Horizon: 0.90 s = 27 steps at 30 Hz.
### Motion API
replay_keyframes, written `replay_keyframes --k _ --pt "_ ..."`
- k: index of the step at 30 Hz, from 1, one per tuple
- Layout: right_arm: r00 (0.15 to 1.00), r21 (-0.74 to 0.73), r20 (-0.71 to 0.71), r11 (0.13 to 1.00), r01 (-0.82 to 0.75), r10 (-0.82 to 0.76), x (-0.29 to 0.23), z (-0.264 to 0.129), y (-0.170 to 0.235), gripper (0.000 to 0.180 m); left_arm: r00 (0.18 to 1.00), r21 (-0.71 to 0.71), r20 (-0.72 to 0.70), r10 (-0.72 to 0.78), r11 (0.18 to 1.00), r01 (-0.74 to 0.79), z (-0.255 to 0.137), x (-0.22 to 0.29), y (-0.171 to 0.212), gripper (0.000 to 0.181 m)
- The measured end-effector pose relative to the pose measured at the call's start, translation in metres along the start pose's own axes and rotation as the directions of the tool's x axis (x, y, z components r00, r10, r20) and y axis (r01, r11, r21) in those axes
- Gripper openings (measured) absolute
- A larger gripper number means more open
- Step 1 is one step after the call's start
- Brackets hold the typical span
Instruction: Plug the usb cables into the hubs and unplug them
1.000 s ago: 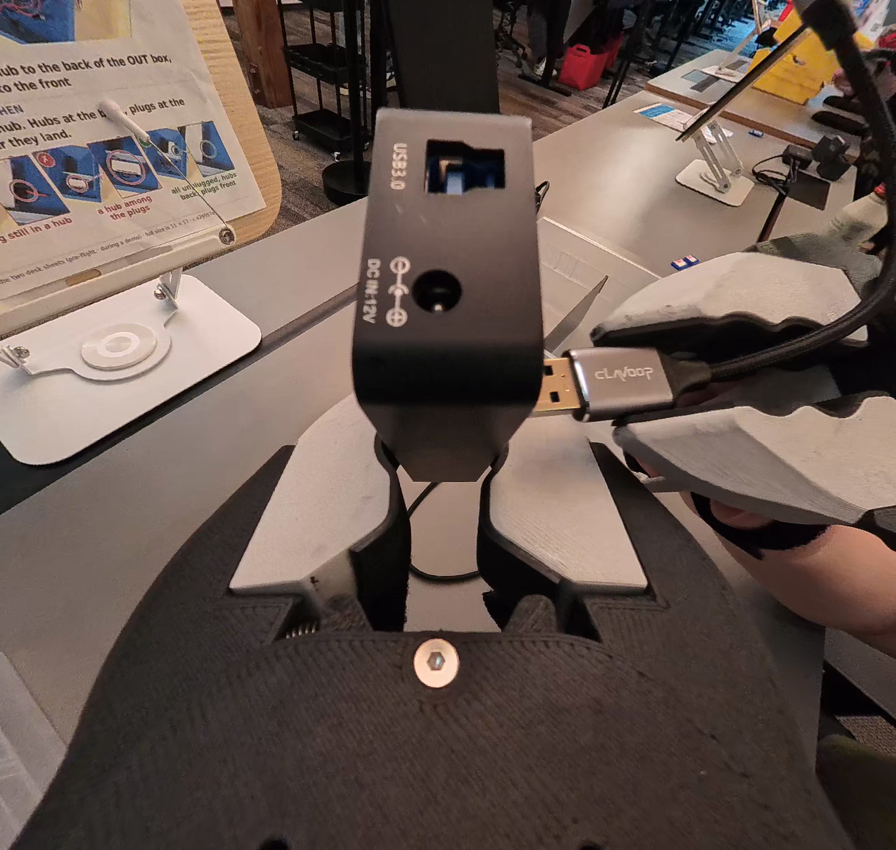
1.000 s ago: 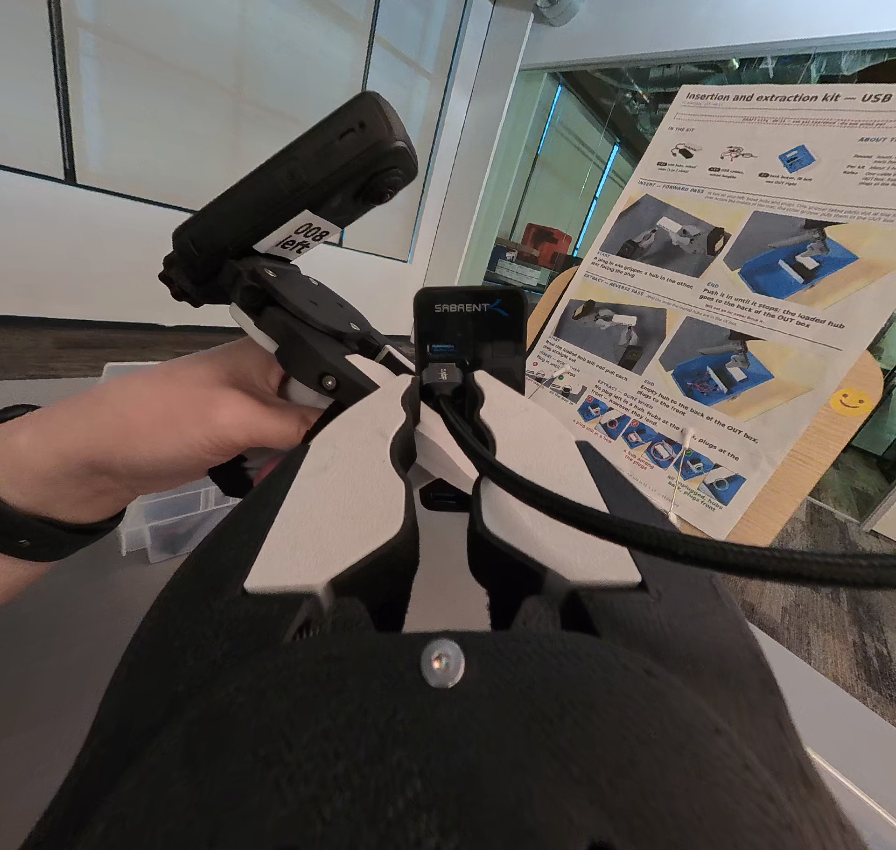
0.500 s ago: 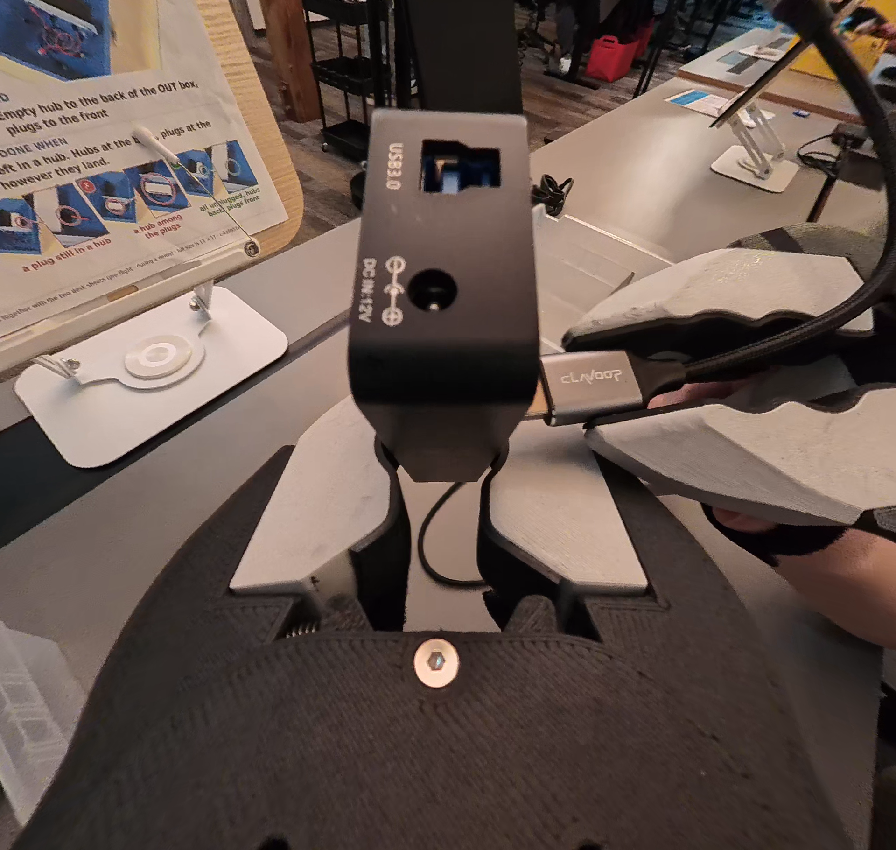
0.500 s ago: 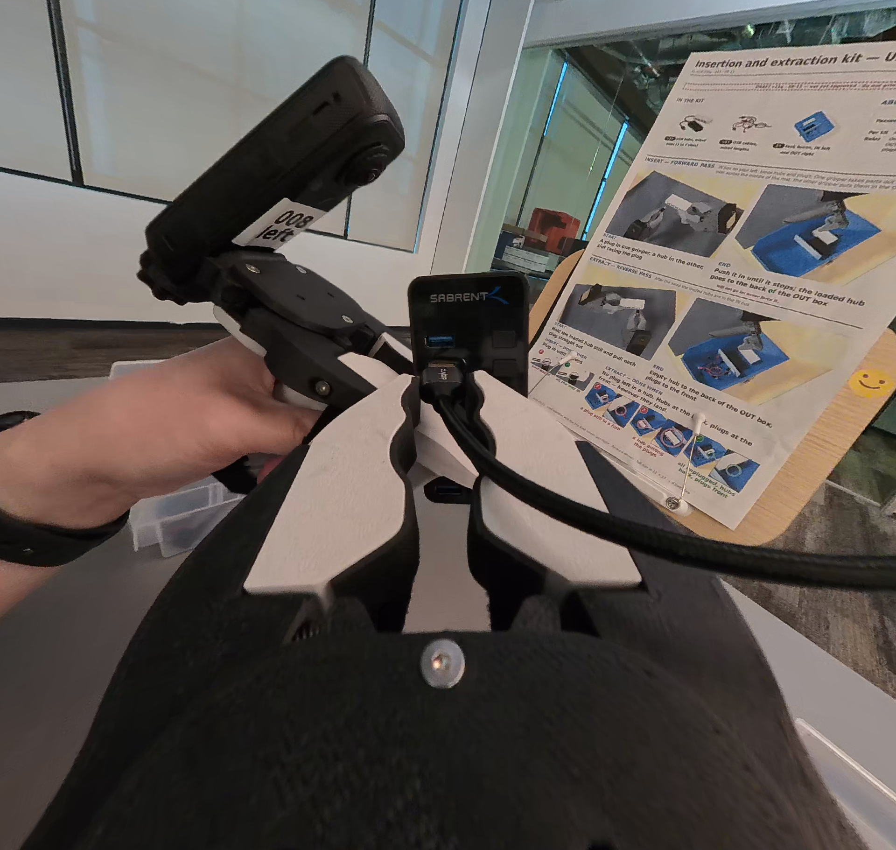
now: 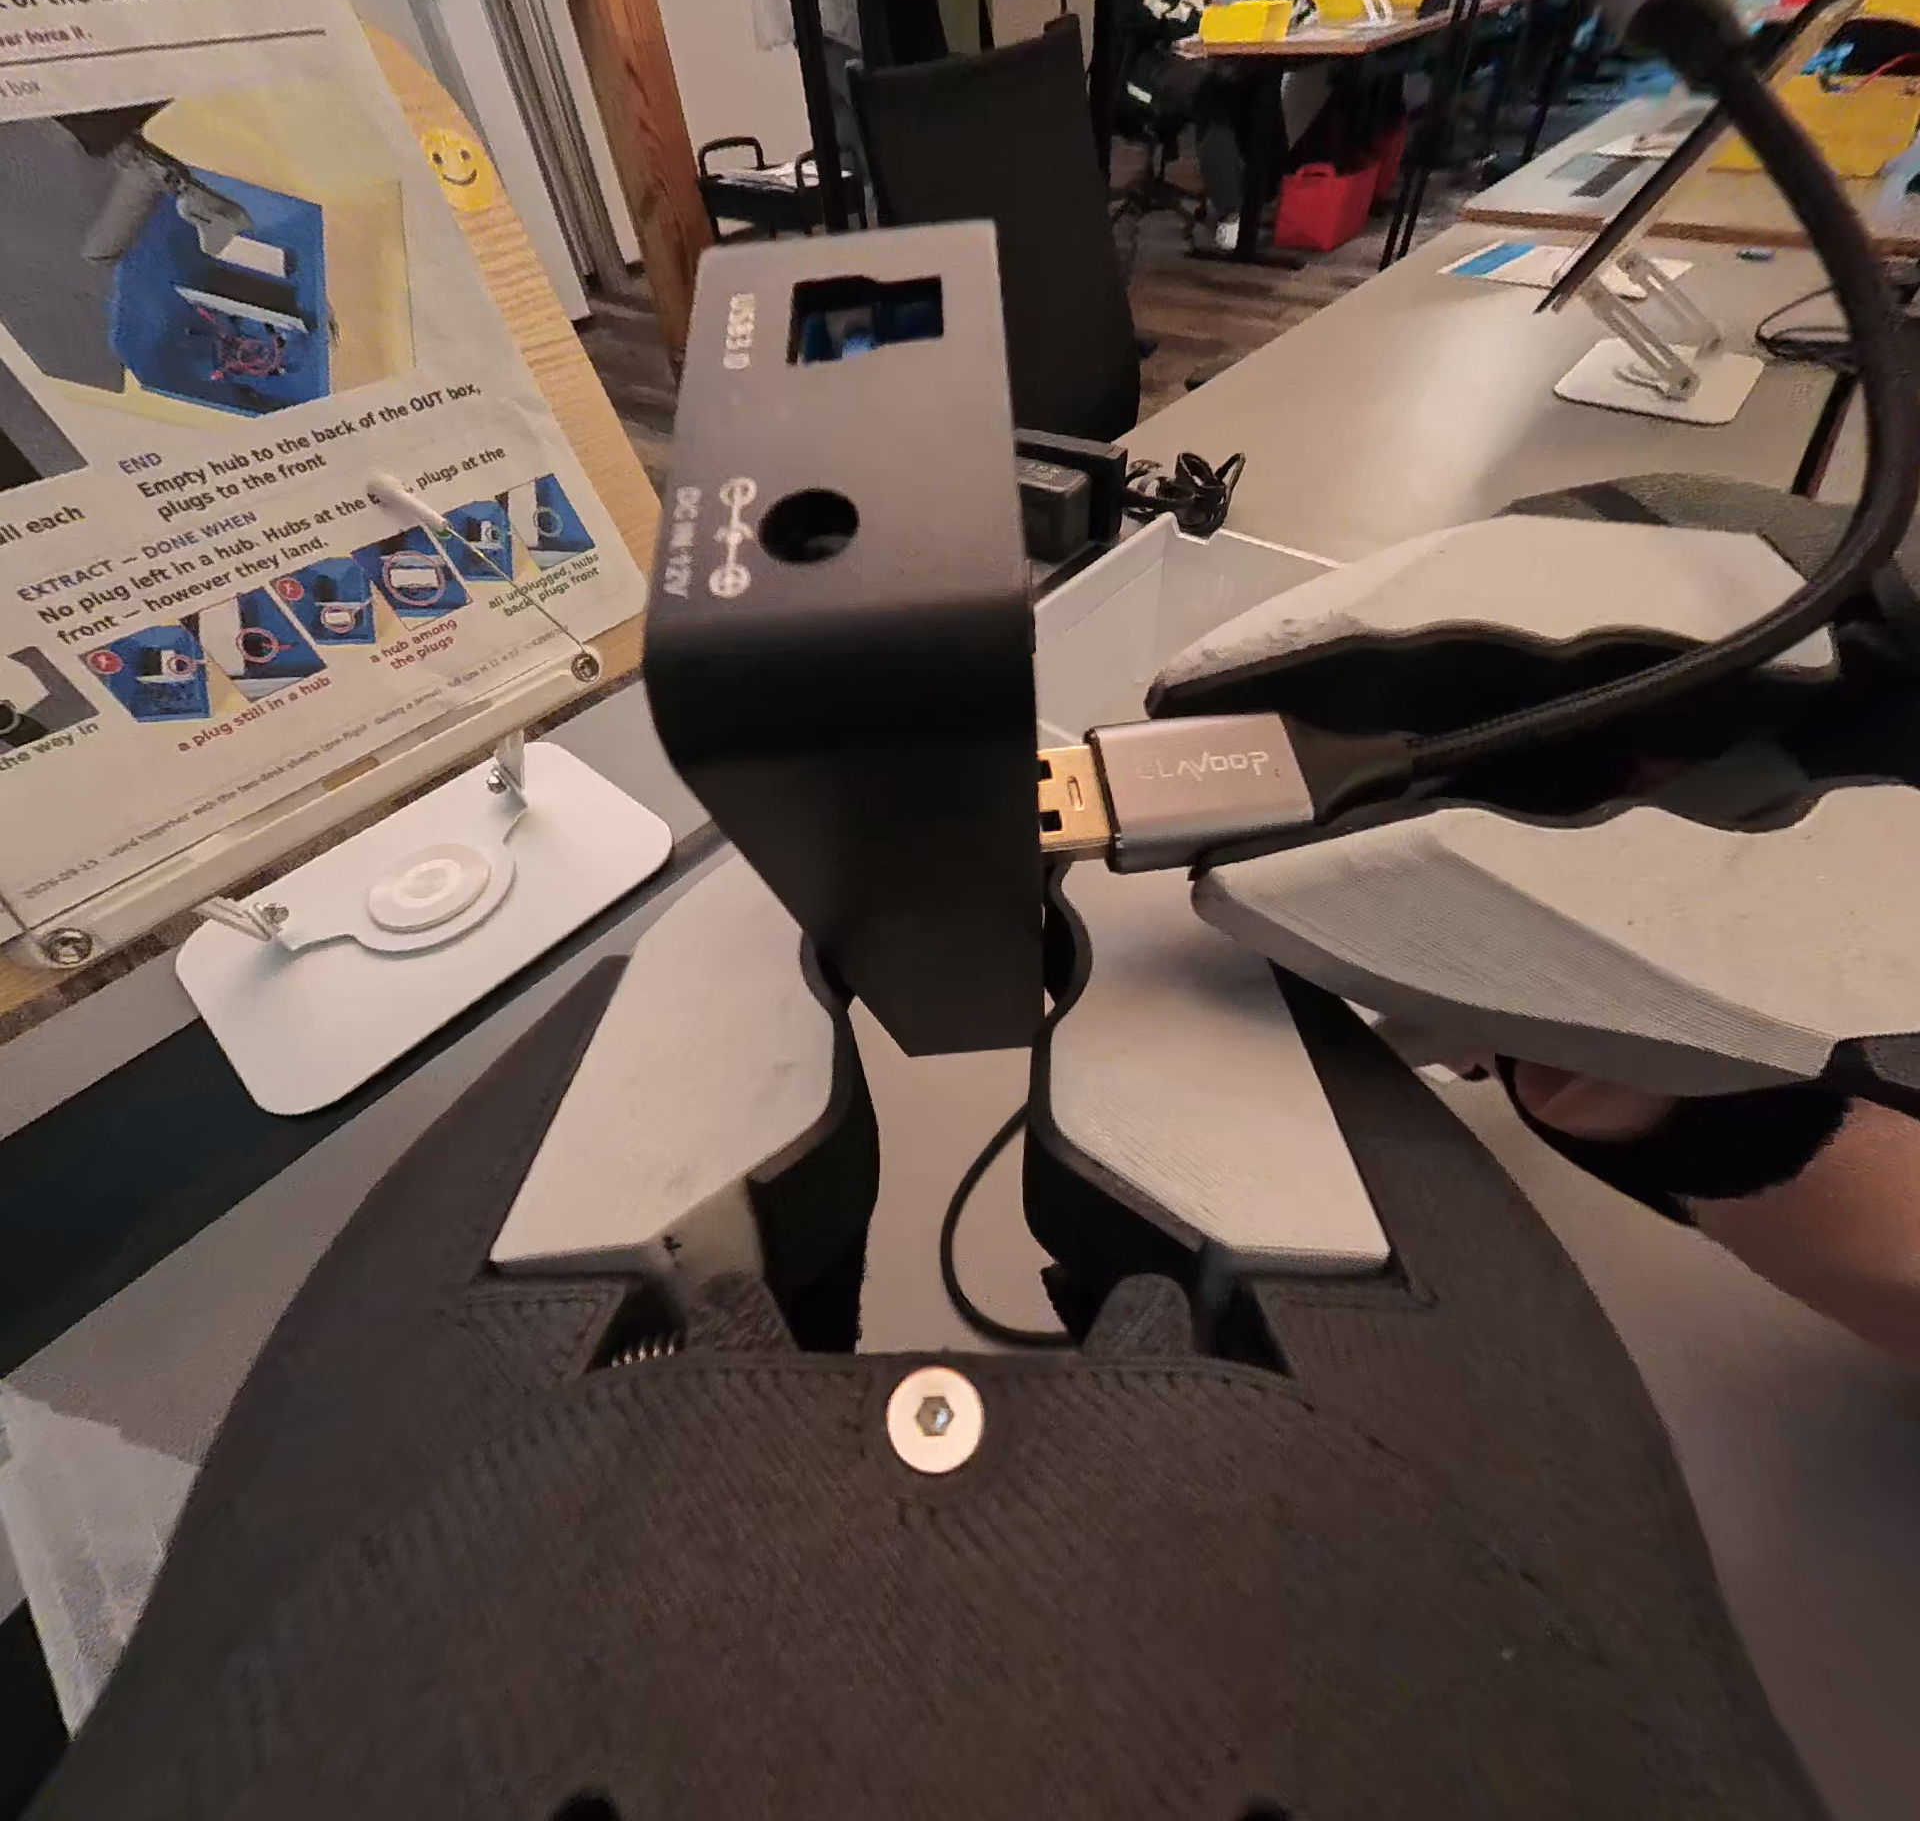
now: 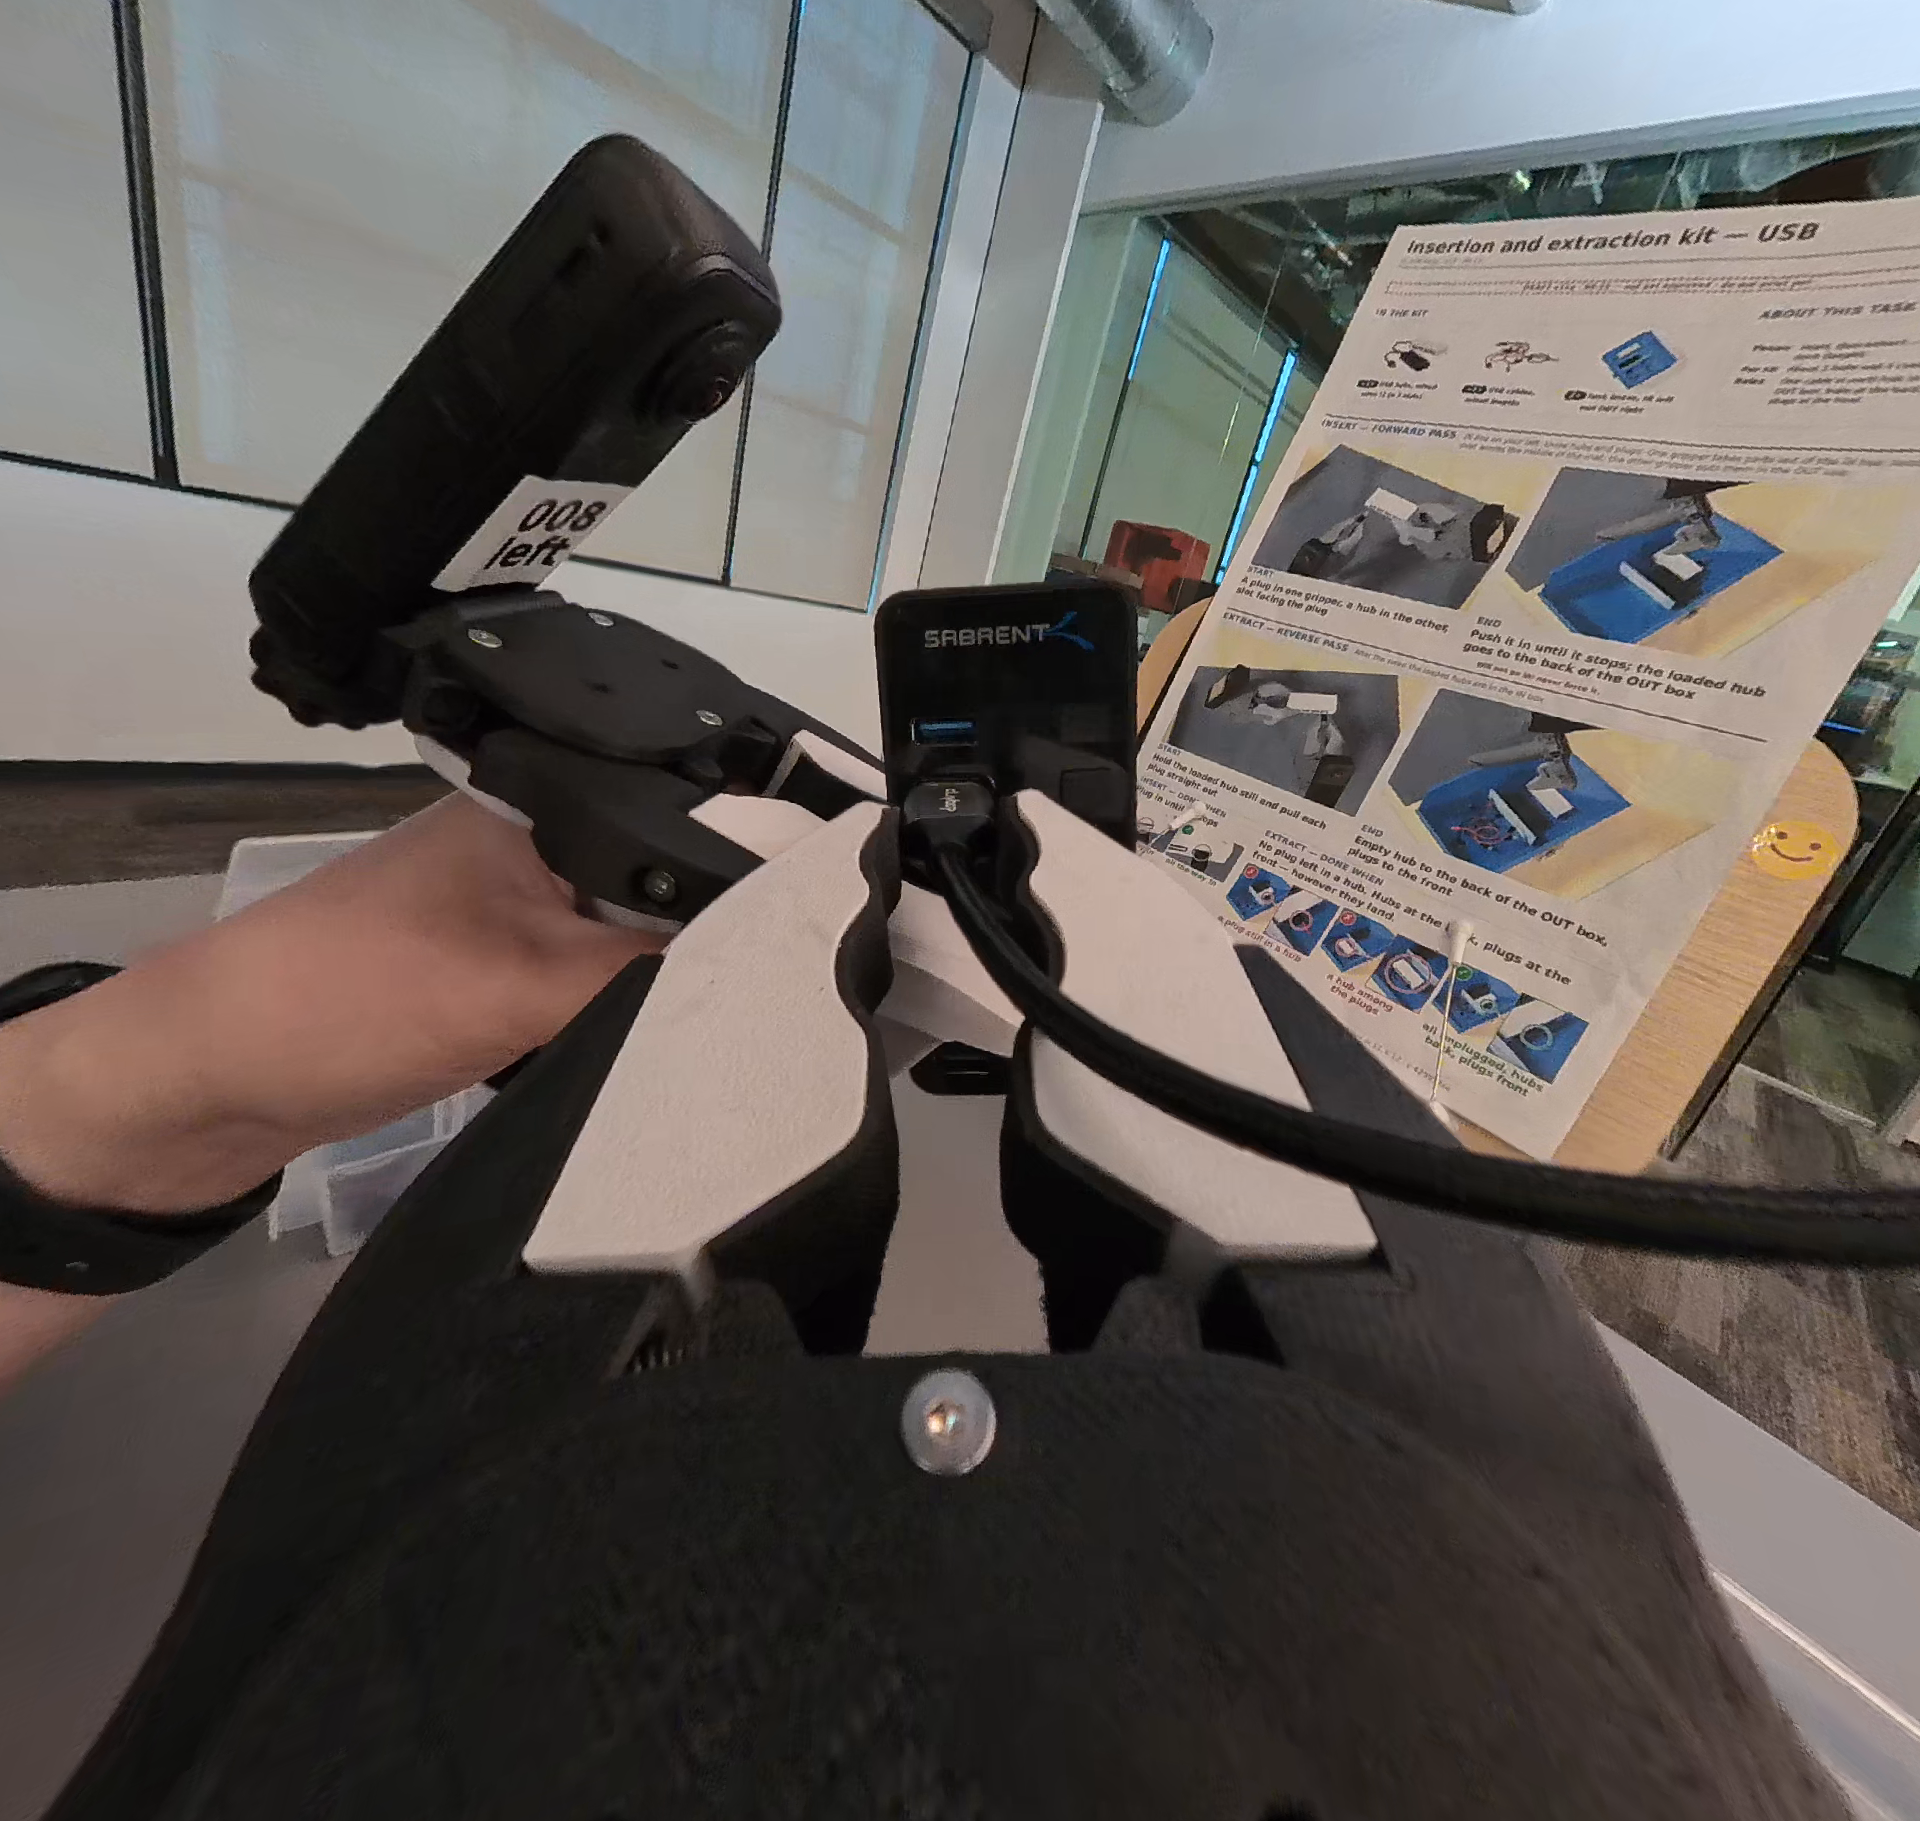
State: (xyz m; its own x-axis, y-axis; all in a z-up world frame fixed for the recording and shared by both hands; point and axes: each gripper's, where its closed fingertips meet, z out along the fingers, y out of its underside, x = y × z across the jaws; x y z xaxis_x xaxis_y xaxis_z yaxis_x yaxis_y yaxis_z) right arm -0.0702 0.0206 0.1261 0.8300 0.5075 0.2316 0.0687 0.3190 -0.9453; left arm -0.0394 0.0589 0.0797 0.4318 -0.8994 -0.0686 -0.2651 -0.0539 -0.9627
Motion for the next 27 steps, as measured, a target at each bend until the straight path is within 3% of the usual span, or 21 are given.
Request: replay_keyframes --k 12,21,27 --pt "0.994 0.01 -0.019 0.994 0.109 -0.109 0.001 -0.008 -0.008 0.018 0.977 0.025 0.101 0.187 0.981 -0.191 -0.001 0.007 -0.01 0.03" --pt "0.997 0.078 -0.021 0.994 0.079 -0.078 0.001 -0.013 -0.015 0.019 0.974 0.047 0.118 0.196 0.978 -0.202 -0.001 0.013 -0.015 0.031" --pt "0.995 0.02 -0.026 0.995 0.097 -0.097 0.003 -0.01 -0.009 0.018 0.981 0.038 0.12 0.155 0.986 -0.161 0.002 0.007 -0.011 0.031"
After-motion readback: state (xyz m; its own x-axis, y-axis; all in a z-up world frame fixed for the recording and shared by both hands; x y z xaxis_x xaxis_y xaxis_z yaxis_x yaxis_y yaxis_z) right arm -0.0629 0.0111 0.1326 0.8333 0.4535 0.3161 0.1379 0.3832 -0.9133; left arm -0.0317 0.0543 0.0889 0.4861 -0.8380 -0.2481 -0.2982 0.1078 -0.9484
